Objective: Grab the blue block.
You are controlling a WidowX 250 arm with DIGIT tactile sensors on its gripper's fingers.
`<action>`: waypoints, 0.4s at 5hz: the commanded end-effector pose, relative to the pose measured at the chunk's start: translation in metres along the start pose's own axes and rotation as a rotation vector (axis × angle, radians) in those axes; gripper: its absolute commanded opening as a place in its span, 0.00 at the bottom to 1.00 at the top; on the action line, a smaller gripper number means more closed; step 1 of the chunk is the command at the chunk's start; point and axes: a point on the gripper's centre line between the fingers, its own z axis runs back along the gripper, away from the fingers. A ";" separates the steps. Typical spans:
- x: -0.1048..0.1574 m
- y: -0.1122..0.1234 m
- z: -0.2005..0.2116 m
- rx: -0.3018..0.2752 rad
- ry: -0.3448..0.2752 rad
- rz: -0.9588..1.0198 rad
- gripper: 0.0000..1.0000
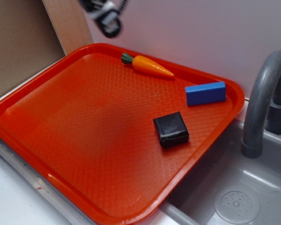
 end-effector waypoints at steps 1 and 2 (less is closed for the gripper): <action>0.036 -0.044 -0.037 -0.008 -0.108 -0.047 1.00; 0.049 -0.054 -0.066 -0.059 -0.169 -0.084 1.00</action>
